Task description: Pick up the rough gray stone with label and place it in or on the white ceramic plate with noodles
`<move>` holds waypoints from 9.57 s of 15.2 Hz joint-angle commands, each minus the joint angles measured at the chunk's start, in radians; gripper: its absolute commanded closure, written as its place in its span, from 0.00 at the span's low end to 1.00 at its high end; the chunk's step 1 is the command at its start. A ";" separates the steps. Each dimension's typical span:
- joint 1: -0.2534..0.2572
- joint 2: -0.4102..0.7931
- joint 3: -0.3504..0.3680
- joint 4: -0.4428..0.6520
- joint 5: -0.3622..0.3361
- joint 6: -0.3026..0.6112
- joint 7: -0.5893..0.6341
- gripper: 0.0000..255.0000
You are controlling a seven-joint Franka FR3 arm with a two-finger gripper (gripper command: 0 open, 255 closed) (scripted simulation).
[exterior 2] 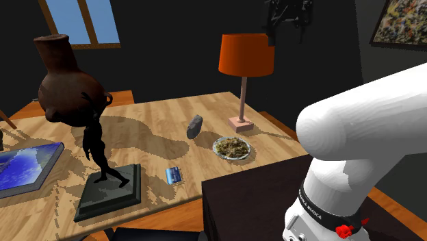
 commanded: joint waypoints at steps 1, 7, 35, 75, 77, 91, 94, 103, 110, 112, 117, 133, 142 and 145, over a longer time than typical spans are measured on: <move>0.000 0.000 0.000 0.000 0.000 0.000 0.000 0.00; 0.002 0.049 0.092 -0.125 0.071 0.202 0.158 0.00; -0.051 1.022 0.410 0.080 -0.226 1.043 1.068 0.00; 0.072 1.377 0.281 0.391 -0.409 1.088 1.305 1.00; 0.066 1.356 0.290 0.388 -0.398 1.071 1.295 1.00; 0.017 1.200 0.342 0.339 -0.315 0.975 1.226 1.00; -0.027 1.097 0.351 0.193 -0.286 1.029 1.192 1.00; -0.122 0.783 0.347 -0.193 -0.132 1.148 1.002 1.00; -0.137 0.684 0.312 -0.350 -0.083 1.219 0.917 1.00; -0.145 0.714 0.316 -0.354 -0.111 1.251 0.938 1.00; -0.166 0.796 0.320 -0.357 -0.202 1.327 1.011 1.00; -0.169 0.912 0.287 -0.343 -0.380 1.415 1.149 0.00; -0.160 0.736 0.338 -0.370 -0.136 1.286 0.972 0.00; -0.159 0.736 0.337 -0.370 -0.136 1.286 0.972 0.00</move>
